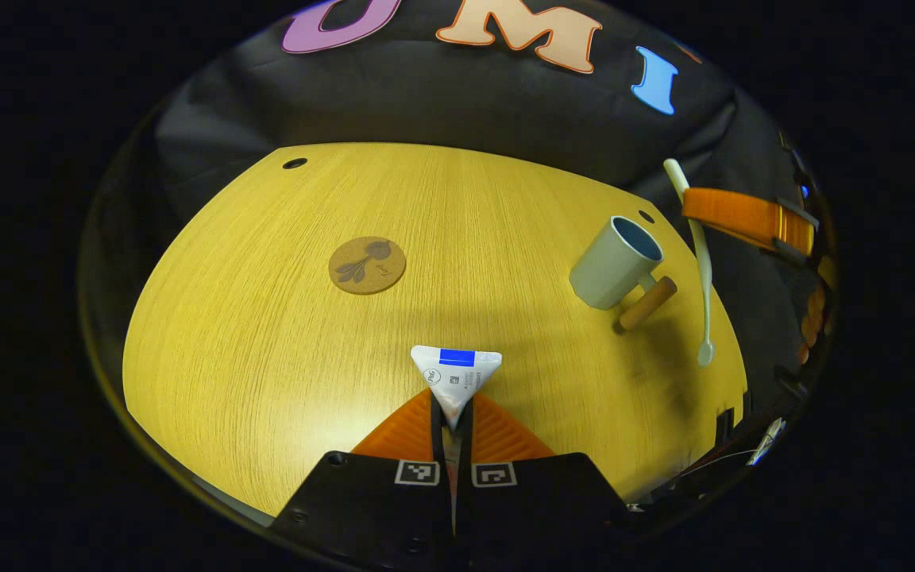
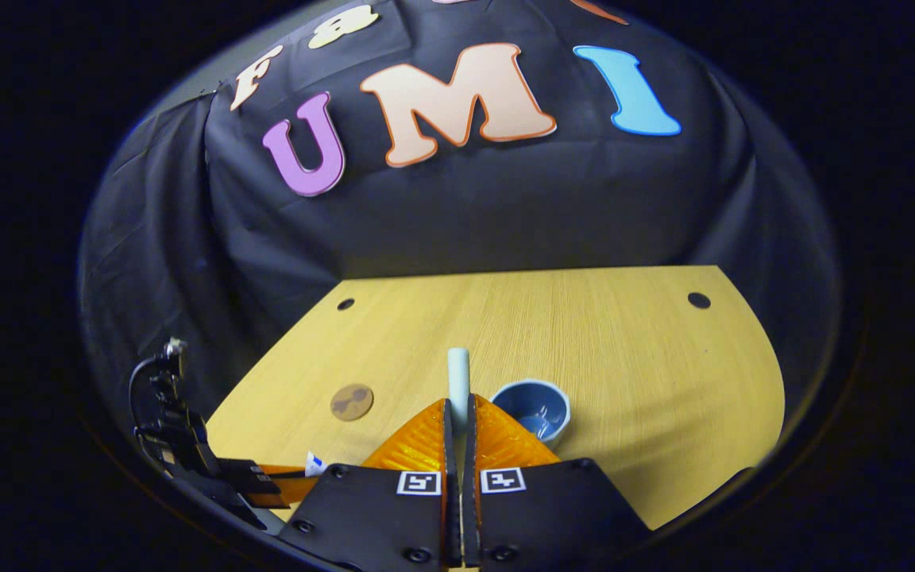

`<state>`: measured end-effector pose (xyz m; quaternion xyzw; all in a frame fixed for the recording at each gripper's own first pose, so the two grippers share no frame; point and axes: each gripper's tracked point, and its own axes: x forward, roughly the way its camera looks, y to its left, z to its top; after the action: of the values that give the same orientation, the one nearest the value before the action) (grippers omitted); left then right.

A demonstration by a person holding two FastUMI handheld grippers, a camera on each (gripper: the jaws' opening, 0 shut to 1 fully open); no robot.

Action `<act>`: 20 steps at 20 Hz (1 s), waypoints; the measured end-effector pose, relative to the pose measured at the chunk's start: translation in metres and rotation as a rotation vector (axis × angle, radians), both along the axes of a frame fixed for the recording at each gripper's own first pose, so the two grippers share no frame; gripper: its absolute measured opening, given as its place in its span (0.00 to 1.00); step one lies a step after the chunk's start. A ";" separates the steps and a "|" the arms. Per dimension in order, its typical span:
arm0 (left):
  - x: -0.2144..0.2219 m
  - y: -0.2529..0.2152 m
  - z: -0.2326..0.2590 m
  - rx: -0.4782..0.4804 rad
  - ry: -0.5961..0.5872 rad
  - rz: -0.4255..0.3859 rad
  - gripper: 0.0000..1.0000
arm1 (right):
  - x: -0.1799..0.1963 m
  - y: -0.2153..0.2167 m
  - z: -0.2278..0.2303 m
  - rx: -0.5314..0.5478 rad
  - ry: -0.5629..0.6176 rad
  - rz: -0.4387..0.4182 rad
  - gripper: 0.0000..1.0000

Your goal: Put the toothbrush and toothpaste on the desktop into the cup, then pick up the cup and place it on the coaster on the desktop.

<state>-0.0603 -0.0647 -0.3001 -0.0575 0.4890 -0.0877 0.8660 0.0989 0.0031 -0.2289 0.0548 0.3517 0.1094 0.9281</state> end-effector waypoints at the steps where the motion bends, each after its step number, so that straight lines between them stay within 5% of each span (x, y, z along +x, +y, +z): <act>1: 0.000 0.000 0.002 -0.005 -0.003 0.001 0.00 | 0.010 -0.003 0.010 0.000 -0.034 -0.011 0.04; 11: 0.003 0.001 0.015 -0.034 -0.028 -0.002 0.00 | 0.085 -0.034 0.025 -0.020 -0.245 -0.157 0.04; 20: 0.008 0.007 0.036 -0.053 -0.067 0.014 0.00 | 0.089 -0.043 -0.039 -0.083 -0.166 -0.177 0.04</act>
<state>-0.0522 -0.0580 -0.2641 -0.0805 0.4567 -0.0965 0.8807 0.1879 -0.0395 -0.2677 0.0379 0.2717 0.0167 0.9615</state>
